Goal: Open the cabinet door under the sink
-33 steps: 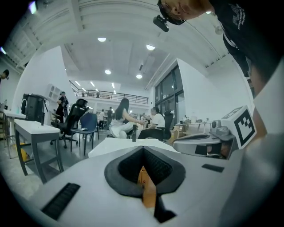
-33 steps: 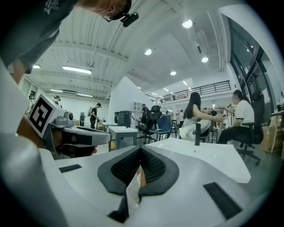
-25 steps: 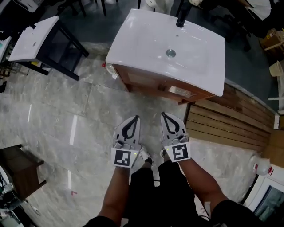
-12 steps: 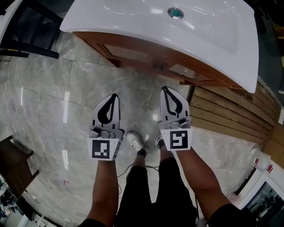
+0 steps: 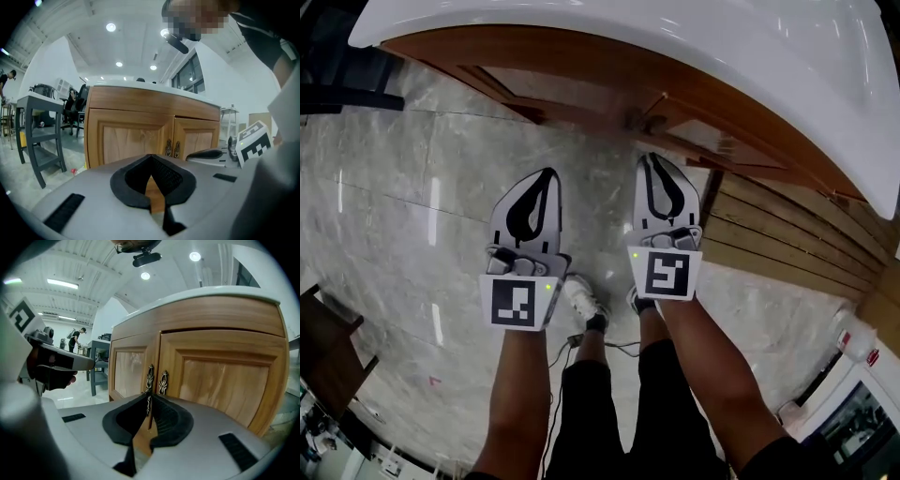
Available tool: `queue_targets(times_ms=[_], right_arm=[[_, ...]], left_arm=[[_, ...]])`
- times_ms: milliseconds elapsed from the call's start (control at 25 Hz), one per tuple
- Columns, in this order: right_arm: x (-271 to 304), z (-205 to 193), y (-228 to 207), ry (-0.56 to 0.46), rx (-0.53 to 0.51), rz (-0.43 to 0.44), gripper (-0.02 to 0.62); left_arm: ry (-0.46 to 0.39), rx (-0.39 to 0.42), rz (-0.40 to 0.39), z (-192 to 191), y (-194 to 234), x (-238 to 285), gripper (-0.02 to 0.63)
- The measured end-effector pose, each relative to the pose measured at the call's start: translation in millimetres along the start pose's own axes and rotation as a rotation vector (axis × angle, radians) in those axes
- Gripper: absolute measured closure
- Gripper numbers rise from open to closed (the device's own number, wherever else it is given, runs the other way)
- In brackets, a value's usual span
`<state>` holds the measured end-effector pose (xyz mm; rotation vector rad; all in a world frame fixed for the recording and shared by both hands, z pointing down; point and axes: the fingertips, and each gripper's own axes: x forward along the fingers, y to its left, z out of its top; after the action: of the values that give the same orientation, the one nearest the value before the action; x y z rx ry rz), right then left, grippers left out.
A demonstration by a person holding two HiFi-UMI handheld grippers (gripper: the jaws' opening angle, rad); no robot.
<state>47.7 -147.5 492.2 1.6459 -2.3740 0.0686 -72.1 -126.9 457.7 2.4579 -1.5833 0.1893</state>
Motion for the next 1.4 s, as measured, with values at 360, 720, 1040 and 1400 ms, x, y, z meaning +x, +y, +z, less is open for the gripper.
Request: queue_targets(times_ms=[360,720,1040,1400], right_arm=[[31,-22,-14,0.041,0.003,-0.098,0.491],[45,-31,-18,0.077,0.048,-0.197,0.492],[44,-35,-20,0.085,0.094,-0.209,0.505],[34,-36,-17,0.083,0.102,-0.176,0.506]], left_arm=[[0.038,0.020,-0.028,-22,-1,14,0.588],[0.056,-0.003,-0.045,-38,-7,12,0.588],[0.062,0.001,-0.043,-42,0,9,0.588],[0.041,0.022,-0.055,-30,14,-6,0.588]])
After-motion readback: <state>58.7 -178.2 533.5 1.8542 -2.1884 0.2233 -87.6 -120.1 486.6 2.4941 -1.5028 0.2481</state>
